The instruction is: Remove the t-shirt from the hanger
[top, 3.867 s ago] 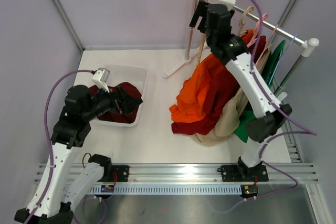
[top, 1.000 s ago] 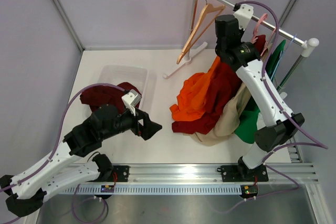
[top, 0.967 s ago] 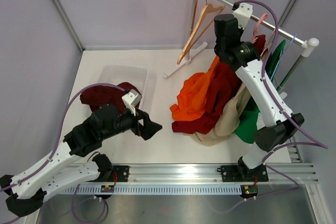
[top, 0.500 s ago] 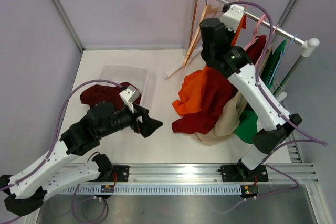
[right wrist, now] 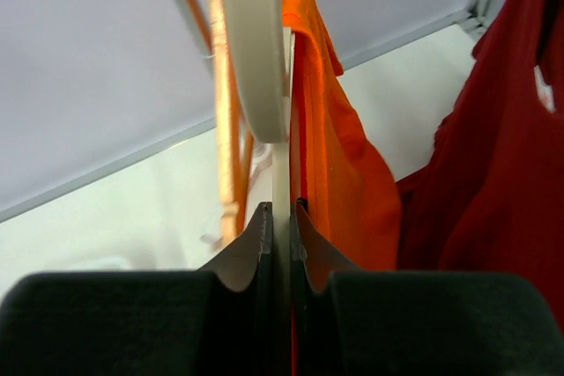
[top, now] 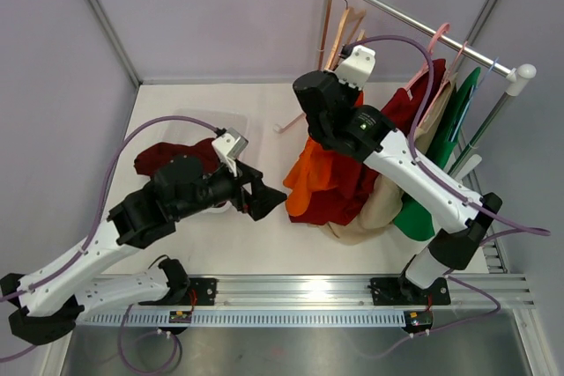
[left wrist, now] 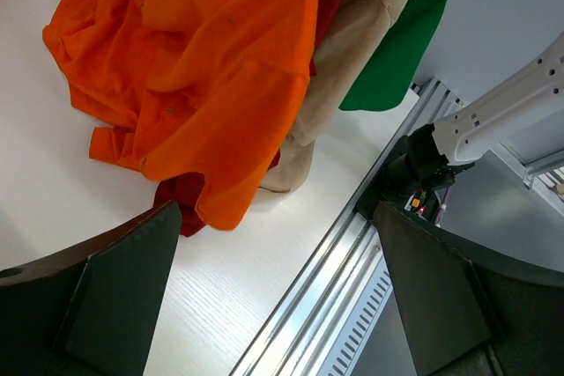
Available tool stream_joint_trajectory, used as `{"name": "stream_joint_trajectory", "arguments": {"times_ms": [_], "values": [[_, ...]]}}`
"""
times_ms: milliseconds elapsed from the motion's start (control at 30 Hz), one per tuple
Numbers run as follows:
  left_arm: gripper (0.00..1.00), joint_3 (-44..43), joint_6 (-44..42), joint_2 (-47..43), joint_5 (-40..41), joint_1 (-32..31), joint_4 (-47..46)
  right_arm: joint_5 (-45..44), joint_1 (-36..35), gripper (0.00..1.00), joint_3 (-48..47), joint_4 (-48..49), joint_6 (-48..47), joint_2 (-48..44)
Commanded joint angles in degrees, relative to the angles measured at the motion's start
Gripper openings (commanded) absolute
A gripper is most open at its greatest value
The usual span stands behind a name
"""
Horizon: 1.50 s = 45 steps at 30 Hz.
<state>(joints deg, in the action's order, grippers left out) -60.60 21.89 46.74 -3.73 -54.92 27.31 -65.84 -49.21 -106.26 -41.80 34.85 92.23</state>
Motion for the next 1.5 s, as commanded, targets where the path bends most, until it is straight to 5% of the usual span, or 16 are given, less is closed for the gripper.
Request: {"name": "stream_joint_trajectory", "arguments": {"times_ms": [0, 167, 300, 433, 500, 533, 600, 633, 967, 1200, 1267, 1300, 1400, 1467], "values": [[0.99, -4.25, -0.27, 1.68, 3.72, -3.51, -3.58, -5.78, -4.04, 0.00, -0.27, 2.08, 5.84, -3.37], [0.98, -7.51, -1.50, 7.29, 11.89, -10.11, -4.19, -7.10, -8.53, 0.00, 2.72, 3.22, 6.89, -5.91], [0.79, -7.34, -1.76, 10.56, 16.55, -13.81, -6.56, -8.16, -10.99, 0.00, 5.52, 3.04, 8.21, -8.72], [0.77, -6.81, -0.71, 13.81, 19.45, -15.92, -7.36, -8.33, -13.36, 0.00, 8.52, 6.02, 7.17, -11.80], [0.53, -6.55, -0.53, 14.69, 21.29, -17.50, -7.27, -8.07, -13.98, 0.00, 9.75, 7.51, 6.02, -13.11], [0.22, -6.29, 0.16, 14.52, 23.74, -18.03, -7.36, -7.98, -14.16, 0.00, 10.01, 8.31, 5.06, -13.56], [0.01, -5.24, 0.61, 13.82, 26.56, -19.44, -7.27, -7.55, -14.68, 0.00, 10.63, 9.19, 3.74, -14.61], [0.00, -4.80, 0.96, 12.86, 27.01, -19.61, -7.18, -7.46, -14.86, 0.00, 11.07, 10.50, 3.04, -15.23], [0.00, 9.79, 8.34, 3.28, 21.05, -22.60, -5.35, -7.02, -14.95, 0.00, 15.90, 39.98, -23.04, -19.89], [0.01, 15.60, 13.17, 0.37, 21.65, -26.55, -4.99, -5.97, -14.95, 0.00, 11.60, 45.16, -30.47, -16.82], [0.14, 14.90, 13.18, 0.54, 23.14, -27.08, -4.99, -4.56, -15.04, 0.00, 11.42, 42.17, -25.99, -16.38], [0.36, 14.37, 12.83, 0.72, 23.50, -27.09, -5.07, -4.30, -15.30, 0.00, 11.68, 42.07, -24.84, -16.29], [0.75, 11.30, 11.16, 2.03, 23.85, -27.09, -5.16, -4.38, -16.26, 0.00, 13.00, 42.07, -22.38, -15.76], [0.80, 9.10, 9.93, 3.70, 23.07, -27.09, -5.16, -4.38, -16.62, 0.00, 13.27, 42.15, -22.02, -15.41]]}}
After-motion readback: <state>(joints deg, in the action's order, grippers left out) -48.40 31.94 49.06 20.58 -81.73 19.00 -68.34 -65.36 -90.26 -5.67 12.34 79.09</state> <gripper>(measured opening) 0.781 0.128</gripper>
